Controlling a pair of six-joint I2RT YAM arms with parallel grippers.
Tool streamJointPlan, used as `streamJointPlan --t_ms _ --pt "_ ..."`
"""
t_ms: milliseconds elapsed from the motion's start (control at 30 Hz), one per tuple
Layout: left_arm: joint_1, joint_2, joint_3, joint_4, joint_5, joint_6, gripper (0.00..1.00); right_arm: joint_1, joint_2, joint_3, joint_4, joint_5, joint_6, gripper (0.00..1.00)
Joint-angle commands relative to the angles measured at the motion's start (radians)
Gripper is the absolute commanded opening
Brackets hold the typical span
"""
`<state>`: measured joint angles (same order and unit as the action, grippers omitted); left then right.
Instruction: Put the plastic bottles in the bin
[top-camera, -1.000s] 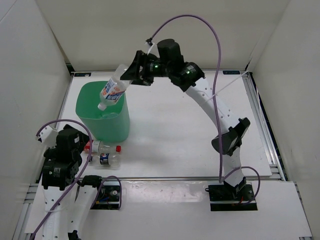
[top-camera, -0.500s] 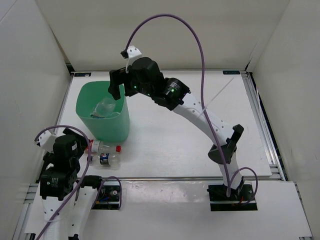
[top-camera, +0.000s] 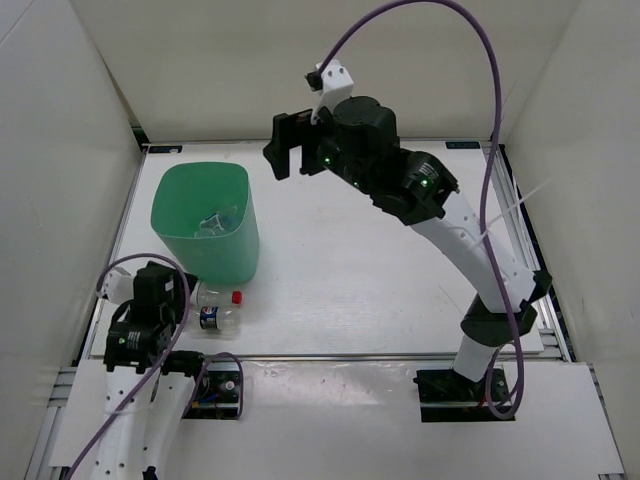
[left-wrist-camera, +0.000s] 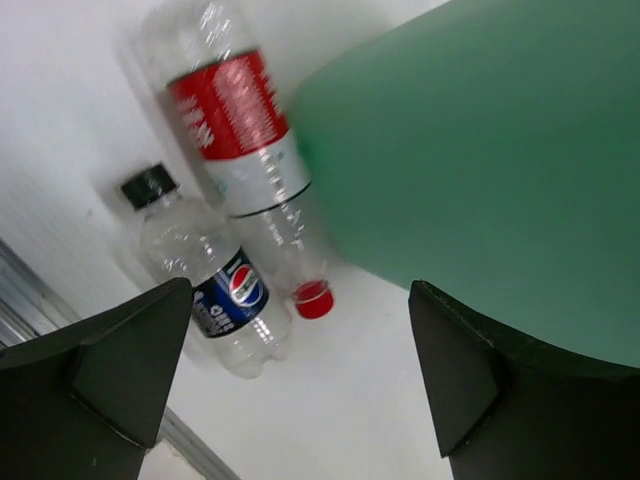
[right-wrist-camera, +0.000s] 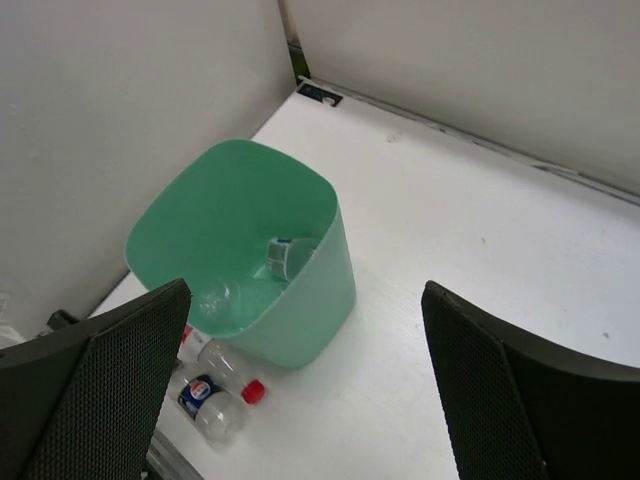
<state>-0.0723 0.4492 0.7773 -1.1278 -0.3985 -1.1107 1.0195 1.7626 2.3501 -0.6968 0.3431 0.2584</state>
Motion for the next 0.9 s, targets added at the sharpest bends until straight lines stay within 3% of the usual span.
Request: streamJointPlan --t_ms 0,300,733,833,867 --pt "-0.003 0.020 -0.085 0.051 0.065 -0.155 1.00 -0.038 -0.049 -0.061 -0.087 -0.027 0.014 1.00" --pt "-0.003 0.042 -0.302 0.272 0.185 -0.270 1.00 -0.140 -0.121 -0.181 -0.152 -0.157 0.081 1.00" --pt "-0.003 0.181 -0.421 0.315 0.259 -0.371 1.00 -0.249 -0.161 -0.229 -0.170 -0.234 0.108 1.00" --pt "-0.003 0.203 -0.431 0.315 0.270 -0.371 0.90 -0.259 -0.161 -0.238 -0.170 -0.243 0.117 1.00" --pt "-0.003 0.203 -0.440 0.324 0.282 -0.371 0.77 -0.259 -0.161 -0.247 -0.170 -0.243 0.117 1.00"
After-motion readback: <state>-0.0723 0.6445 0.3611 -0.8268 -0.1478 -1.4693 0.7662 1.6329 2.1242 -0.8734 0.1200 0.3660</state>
